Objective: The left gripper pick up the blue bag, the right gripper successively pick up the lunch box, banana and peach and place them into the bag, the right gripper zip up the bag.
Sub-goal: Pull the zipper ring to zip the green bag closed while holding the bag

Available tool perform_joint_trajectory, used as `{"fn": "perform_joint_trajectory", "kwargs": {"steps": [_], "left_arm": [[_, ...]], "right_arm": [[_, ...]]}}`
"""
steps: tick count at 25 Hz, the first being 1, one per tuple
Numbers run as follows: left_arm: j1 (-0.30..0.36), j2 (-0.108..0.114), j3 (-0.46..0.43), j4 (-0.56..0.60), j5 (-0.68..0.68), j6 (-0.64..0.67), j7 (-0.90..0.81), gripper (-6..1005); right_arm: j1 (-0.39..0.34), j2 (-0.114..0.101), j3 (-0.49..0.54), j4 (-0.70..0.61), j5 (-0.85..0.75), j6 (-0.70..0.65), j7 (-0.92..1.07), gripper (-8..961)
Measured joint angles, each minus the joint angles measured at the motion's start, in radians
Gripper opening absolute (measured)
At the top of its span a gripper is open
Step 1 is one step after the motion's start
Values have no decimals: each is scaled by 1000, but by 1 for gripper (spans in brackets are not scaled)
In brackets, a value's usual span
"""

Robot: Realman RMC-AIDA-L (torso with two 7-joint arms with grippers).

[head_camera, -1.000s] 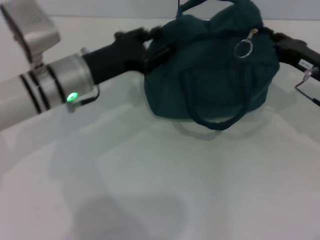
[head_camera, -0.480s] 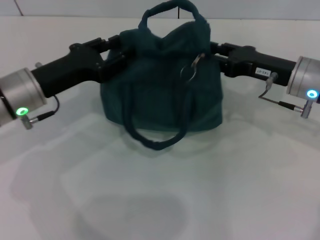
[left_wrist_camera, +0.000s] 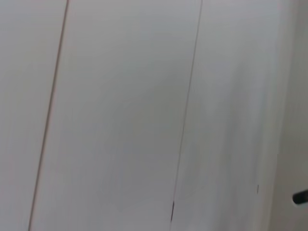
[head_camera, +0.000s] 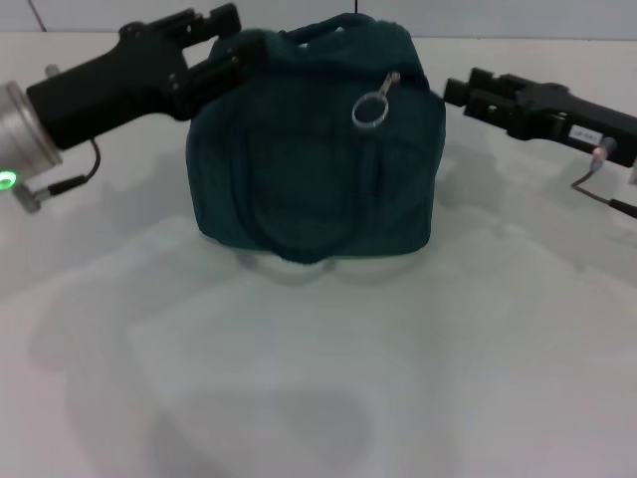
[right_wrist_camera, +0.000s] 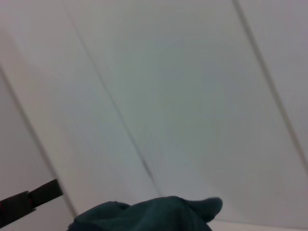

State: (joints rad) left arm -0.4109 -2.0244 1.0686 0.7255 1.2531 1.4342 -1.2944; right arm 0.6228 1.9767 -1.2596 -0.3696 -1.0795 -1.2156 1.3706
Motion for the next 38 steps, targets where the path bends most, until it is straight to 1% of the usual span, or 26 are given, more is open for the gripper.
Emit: {"fn": "perform_joint_trajectory", "kwargs": {"steps": [1, 2, 4, 5, 7, 8, 11, 14, 16, 19, 22, 25, 27, 30, 32, 34, 36, 38], "left_arm": [[0, 0, 0, 0, 0, 0, 0, 490], [-42, 11, -6, -5, 22, -3, -24, 490], [-77, 21, -6, -5, 50, -11, -57, 490], [-110, 29, -6, -3, 81, -22, -87, 490], [-166, 35, -7, -2, 150, -60, -139, 491], [-190, 36, -7, -3, 180, -78, -161, 491], [-280, 33, -7, -1, 342, -145, -265, 491], [-325, 27, -7, 6, 445, -153, -324, 488], [-345, 26, -5, 6, 483, -153, -345, 486], [-355, 23, 2, 13, 512, -151, -355, 483], [-346, 16, 2, 55, 537, -145, -379, 445], [-324, 0, 4, 130, 572, -141, -410, 408], [-299, -15, 4, 170, 574, -138, -408, 323], [-265, -43, 1, 224, 571, -133, -404, 196], [-247, -55, 0, 250, 570, -131, -399, 170], [-235, -58, 1, 266, 570, -126, -398, 143], [-230, -56, -1, 272, 570, -117, -404, 117], [-226, -52, -6, 279, 571, -109, -413, 181]], "right_arm": [[-11, -1, 10, -8, -1, 0, -2, 557], [-18, -1, 13, -15, -1, 1, -3, 556], [-26, -2, 13, -24, -1, 1, -3, 554], [-29, -3, 13, -26, -1, 1, -3, 553], [-33, -3, 13, -30, -1, 1, -4, 551], [-33, -4, 13, -30, -1, 1, -4, 550], [-34, -4, 13, -28, -1, 0, -5, 548], [-41, -4, 12, -27, -2, -1, -5, 545], [-52, -4, 12, -31, -2, -2, -5, 543], [-61, -4, 13, -34, 2, -3, -5, 540], [-70, -4, 13, -36, 3, -8, -6, 538], [-82, -4, 22, -45, 3, -11, -8, 535], [-85, -4, 27, -49, 3, -12, -10, 533], [-87, -4, 28, -56, 4, -13, -11, 530], [-87, -4, 29, -57, 3, -17, -11, 529], [-87, -4, 29, -57, 2, -26, -11, 527], [-87, -6, 29, -57, 2, -42, -11, 525], [-88, -7, 30, -57, 2, -50, -12, 523]]}}
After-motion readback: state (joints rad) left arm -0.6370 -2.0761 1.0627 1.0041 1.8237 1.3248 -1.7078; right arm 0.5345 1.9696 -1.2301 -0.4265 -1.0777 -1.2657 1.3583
